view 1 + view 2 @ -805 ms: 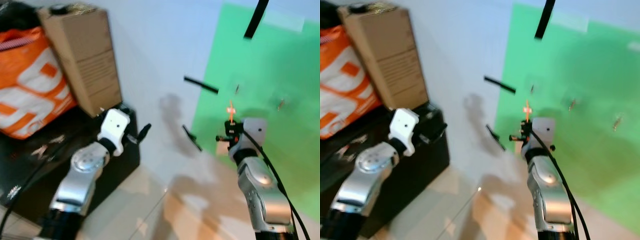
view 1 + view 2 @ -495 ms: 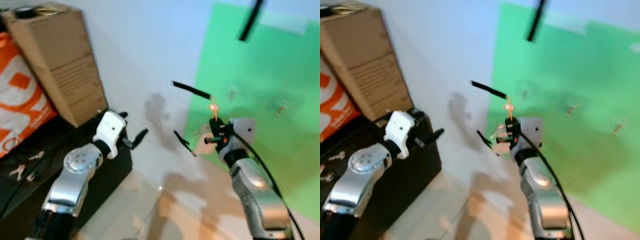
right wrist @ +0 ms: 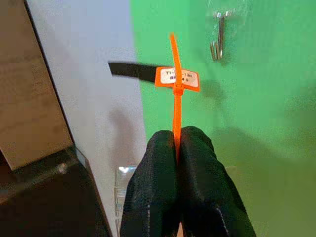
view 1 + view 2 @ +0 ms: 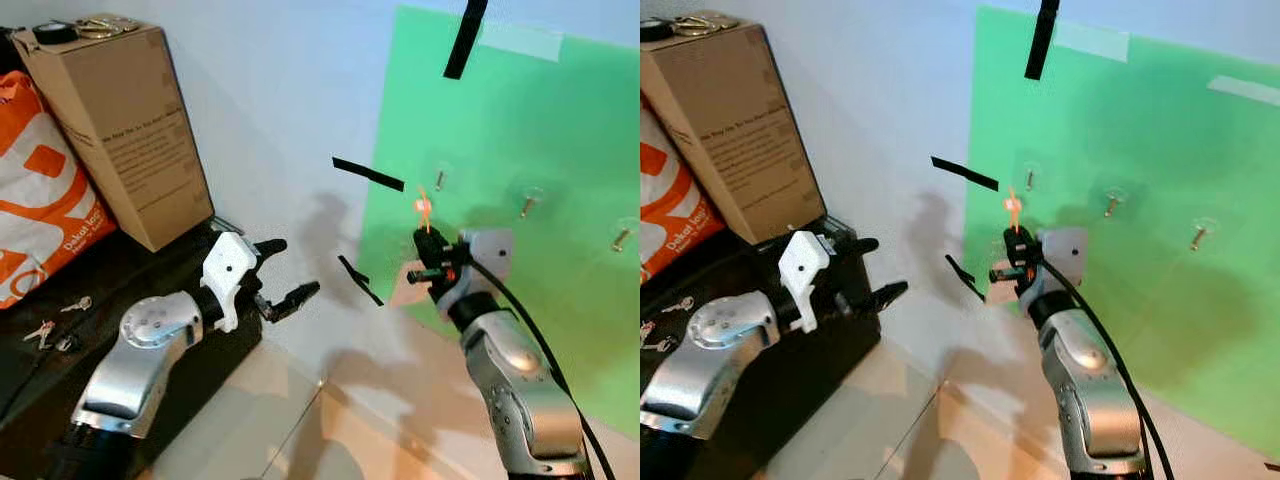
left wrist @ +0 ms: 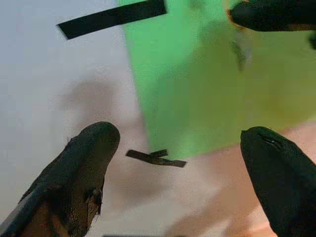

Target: Hang keys on a hook

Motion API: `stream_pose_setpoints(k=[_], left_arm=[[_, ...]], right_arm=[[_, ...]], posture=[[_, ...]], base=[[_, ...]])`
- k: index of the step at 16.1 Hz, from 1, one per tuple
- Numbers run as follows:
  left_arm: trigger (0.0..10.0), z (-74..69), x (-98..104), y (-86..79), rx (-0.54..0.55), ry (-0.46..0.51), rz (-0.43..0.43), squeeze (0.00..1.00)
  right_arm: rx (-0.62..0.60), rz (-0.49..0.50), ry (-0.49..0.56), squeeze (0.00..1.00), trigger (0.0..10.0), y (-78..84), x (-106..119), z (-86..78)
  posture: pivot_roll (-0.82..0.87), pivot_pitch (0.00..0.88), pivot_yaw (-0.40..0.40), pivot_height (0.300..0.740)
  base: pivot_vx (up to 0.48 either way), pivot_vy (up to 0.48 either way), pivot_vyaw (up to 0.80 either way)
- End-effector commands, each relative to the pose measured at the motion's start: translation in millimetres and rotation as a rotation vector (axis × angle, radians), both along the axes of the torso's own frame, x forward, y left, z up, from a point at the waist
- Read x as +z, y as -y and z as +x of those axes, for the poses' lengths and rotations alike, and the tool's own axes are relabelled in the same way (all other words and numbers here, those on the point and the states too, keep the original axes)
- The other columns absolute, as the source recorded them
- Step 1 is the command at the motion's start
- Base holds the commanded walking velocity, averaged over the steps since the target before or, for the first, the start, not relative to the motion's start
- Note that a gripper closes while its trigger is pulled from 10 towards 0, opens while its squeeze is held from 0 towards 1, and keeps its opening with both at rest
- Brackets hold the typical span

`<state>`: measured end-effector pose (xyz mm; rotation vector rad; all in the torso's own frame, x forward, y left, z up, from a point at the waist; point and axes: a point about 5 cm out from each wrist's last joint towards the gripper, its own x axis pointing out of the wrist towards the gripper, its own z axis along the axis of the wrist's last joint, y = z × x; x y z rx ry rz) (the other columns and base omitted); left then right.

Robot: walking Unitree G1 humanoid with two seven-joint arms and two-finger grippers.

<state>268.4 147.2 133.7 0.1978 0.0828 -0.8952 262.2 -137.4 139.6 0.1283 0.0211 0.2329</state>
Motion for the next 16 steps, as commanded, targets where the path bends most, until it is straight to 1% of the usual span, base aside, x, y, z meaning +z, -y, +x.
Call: stream_pose_setpoints(k=[1,5,8,12,16], left_arm=[[10.0,-1.6,4,0.8,-0.026,-0.001,-0.004,0.04],[10.0,-3.3,5,1.4,-0.049,-0.005,-0.005,0.04],[10.0,-3.6,6,1.7,-0.058,-0.004,-0.003,0.04],[10.0,-3.9,7,1.5,-0.071,-0.01,-0.004,0.04],[10.0,-4.1,9,2.3,-0.091,-0.014,-0.014,0.04]], right_arm=[[0.004,0.034,0.046,0.0,10.0,-0.7,12,3.2],[0.013,0.082,0.056,0.0,10.0,-4.1,20,10.0],[-0.031,0.123,0.069,0.0,10.0,0.9,24,13.4],[-0.067,0.172,0.076,0.0,10.0,7.2,27,13.4],[-0.063,0.189,0.079,0.0,10.0,6.1,27,12.4]], posture=[[-0.01,0.0,0.025,0.74],[-0.01,0.0,0.025,0.74],[-0.01,0.0,0.023,0.74],[-0.01,0.0,0.028,0.74],[-0.01,0.0,0.033,0.74]], base=[[0.0,0.0,0.0],[0.0,0.0,0.0],[0.0,0.0,0.0],[0.0,0.0,0.0],[0.0,0.0,0.0]])
